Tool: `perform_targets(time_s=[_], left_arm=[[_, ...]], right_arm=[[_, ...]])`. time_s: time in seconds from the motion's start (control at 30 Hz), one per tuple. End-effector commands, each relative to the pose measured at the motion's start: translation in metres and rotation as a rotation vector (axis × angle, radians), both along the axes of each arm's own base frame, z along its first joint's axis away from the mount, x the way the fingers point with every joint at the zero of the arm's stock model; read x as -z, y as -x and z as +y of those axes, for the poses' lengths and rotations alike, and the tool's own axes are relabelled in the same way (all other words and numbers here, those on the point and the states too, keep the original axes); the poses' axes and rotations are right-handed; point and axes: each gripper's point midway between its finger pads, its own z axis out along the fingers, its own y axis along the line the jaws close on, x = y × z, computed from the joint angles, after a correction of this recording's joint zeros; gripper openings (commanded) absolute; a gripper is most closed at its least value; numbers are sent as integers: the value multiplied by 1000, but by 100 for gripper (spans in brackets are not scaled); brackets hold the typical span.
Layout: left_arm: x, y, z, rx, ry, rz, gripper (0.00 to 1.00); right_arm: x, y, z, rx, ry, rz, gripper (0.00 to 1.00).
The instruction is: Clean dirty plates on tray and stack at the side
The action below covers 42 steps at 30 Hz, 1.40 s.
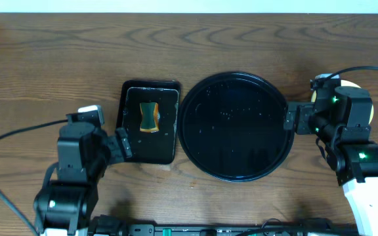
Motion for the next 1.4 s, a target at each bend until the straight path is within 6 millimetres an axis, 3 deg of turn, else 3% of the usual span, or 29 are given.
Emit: perform_targets(time_s=[0.0,0.23,0.93,1.2,1.37], left_arm=[[-4,2,4,-7,-22,-28,87],[-2,2,4,-7,-22,-17,87],[-2,2,4,-7,-22,-17,87],[-2,2,4,-7,-22,-17,87],[-2,2,4,-7,-22,-17,87]], right_arm=[[13,9,-3,1,25,54,99],[24,21,-4,0,28,119,99],[19,18,-11,16,69,92,99],[-10,-1,-8,17,49,-175,99],[-18,5,-6,14,29,-363,99]])
